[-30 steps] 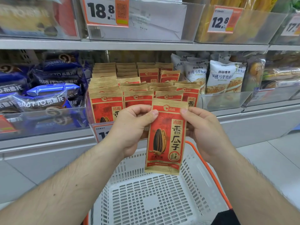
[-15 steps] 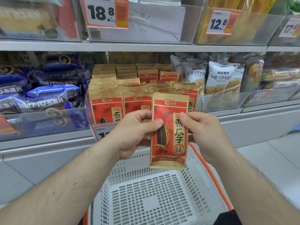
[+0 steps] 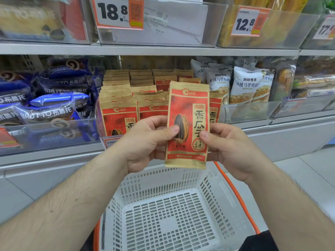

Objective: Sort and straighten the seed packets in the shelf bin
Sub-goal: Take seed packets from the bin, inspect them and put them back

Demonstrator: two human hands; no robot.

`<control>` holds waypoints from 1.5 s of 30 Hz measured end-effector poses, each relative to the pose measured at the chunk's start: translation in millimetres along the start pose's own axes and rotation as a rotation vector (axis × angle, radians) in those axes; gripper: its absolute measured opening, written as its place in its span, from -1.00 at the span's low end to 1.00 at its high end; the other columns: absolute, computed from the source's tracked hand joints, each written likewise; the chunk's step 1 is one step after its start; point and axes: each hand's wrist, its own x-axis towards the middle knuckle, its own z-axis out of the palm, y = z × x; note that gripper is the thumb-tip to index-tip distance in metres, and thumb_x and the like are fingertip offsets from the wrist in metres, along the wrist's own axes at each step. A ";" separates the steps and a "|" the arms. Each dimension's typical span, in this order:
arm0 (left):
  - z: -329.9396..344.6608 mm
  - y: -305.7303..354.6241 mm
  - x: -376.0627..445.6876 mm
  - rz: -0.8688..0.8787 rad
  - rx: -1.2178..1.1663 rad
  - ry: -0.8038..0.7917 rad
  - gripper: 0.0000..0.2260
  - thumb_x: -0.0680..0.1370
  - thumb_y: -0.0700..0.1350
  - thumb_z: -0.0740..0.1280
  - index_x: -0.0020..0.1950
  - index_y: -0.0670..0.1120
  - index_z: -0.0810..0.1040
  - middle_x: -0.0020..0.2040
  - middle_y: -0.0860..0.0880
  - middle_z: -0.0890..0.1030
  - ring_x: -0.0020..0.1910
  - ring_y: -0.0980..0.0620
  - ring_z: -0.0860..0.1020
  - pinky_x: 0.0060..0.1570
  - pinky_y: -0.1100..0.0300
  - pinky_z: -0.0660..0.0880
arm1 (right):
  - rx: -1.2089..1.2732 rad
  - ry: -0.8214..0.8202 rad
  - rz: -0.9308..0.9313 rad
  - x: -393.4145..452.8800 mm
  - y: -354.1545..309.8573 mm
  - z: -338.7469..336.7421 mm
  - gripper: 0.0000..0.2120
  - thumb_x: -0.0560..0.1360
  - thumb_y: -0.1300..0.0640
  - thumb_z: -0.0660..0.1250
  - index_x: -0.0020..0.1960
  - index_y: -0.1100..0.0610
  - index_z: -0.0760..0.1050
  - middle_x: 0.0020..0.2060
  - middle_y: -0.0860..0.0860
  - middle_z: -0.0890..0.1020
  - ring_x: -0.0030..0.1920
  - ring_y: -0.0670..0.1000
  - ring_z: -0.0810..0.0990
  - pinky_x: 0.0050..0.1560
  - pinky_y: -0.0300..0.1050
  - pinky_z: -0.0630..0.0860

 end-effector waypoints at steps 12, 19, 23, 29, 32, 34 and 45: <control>0.6 -0.7 -1.8 0.027 0.016 -0.012 -0.74 0.48 -0.18 0.38 0.17 -0.13 0.60 -0.12 -0.09 0.70 -0.25 0.01 0.68 -0.26 0.09 0.66 | -0.118 -0.231 0.063 -9.4 -6.8 -7.6 -0.45 0.33 0.38 0.46 0.27 0.17 0.42 -0.09 0.40 0.63 -0.41 0.09 0.64 -0.42 -0.12 0.59; 12.4 -10.1 -2.4 0.077 0.414 0.172 -0.39 0.36 0.06 0.61 0.32 0.06 0.42 0.10 0.10 0.68 0.09 0.12 0.65 0.15 0.00 0.58 | -0.456 -0.181 0.066 -9.1 -1.7 9.1 -0.45 0.40 0.45 0.46 0.22 -0.01 0.42 -0.26 0.10 0.71 -0.35 0.14 0.69 -0.34 -0.06 0.62; 14.6 -14.5 -0.7 0.022 0.347 0.180 -0.14 0.12 0.11 0.65 0.35 0.06 0.37 0.08 0.08 0.68 0.07 0.09 0.67 0.14 -0.05 0.60 | -0.482 -0.221 0.057 -11.4 -3.4 10.8 -0.46 0.36 0.35 0.54 0.21 -0.02 0.44 -0.22 0.01 0.72 -0.36 0.04 0.67 -0.31 -0.06 0.61; 10.0 -15.2 -2.9 -0.060 0.292 -0.130 -0.36 0.21 -0.18 0.53 0.28 0.01 0.47 -0.07 0.05 0.69 -0.02 0.00 0.67 0.03 -0.04 0.60 | -0.378 0.045 -0.220 -7.5 -4.2 8.8 -0.84 0.50 0.02 0.45 -0.06 0.09 0.55 -0.48 -0.09 0.61 -0.50 -0.11 0.52 -0.42 -0.19 0.46; 13.2 -17.7 -4.5 -0.086 0.309 -0.212 -0.43 0.26 -0.20 0.47 0.24 0.05 0.48 -0.14 0.10 0.66 -0.11 0.07 0.62 -0.08 0.05 0.54 | -0.336 0.174 -0.310 -3.9 -1.1 11.4 -0.78 0.61 0.25 0.27 -0.21 0.21 0.52 -0.60 -0.08 0.50 -0.57 -0.09 0.45 -0.46 -0.23 0.41; 15.1 -20.5 -2.5 -0.072 0.304 -0.183 -0.46 0.23 -0.13 0.51 0.19 0.05 0.52 -0.11 0.07 0.67 -0.06 0.00 0.64 0.03 -0.09 0.53 | -0.324 0.169 -0.295 -3.9 1.1 16.8 -0.75 0.60 0.30 0.24 -0.25 0.27 0.49 -0.60 -0.07 0.49 -0.57 -0.09 0.45 -0.49 -0.26 0.38; 10.1 -22.4 1.6 -0.005 -0.015 -0.350 -0.79 0.33 -0.08 0.34 -0.07 -0.06 0.64 -0.23 -0.16 0.62 -0.17 -0.18 0.62 0.05 -0.17 0.34 | 0.049 -0.052 -0.176 -2.0 5.3 27.4 -0.81 0.38 0.16 0.31 -0.37 0.22 0.54 -0.49 0.24 0.52 -0.65 0.04 0.41 -0.59 -0.26 0.32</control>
